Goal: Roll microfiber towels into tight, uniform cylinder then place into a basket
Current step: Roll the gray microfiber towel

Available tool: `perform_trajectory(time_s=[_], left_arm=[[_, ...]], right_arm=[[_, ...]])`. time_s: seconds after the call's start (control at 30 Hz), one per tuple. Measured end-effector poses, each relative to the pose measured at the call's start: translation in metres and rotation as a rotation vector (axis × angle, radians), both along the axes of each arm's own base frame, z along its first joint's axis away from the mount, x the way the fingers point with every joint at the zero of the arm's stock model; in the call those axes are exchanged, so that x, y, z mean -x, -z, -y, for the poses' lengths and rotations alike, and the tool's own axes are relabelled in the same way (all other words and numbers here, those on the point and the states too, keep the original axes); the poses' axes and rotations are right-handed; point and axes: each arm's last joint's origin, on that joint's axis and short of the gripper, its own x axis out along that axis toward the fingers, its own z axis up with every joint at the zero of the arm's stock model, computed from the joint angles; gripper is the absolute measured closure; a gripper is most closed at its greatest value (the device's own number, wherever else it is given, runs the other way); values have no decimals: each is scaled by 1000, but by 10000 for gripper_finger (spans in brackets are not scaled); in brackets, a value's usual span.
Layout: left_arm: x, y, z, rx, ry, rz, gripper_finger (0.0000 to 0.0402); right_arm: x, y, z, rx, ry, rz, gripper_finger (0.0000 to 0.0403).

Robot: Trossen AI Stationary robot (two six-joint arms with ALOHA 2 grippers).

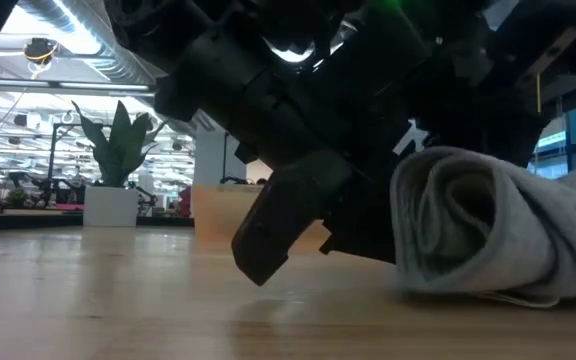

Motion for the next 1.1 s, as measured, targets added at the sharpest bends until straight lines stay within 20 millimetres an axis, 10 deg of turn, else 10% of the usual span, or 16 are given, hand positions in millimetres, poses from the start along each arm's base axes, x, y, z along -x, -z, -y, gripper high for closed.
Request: perform_trajectory(time_s=[0.77, 1.1], left_arm=[[30, -37, 6, -258, -159, -117, 333], [56, -87, 12, -215, -225, -119, 333]], right_arm=[[8, 17, 7, 32, 18, 5, 379], [7, 17, 7, 51, 23, 15, 378]])
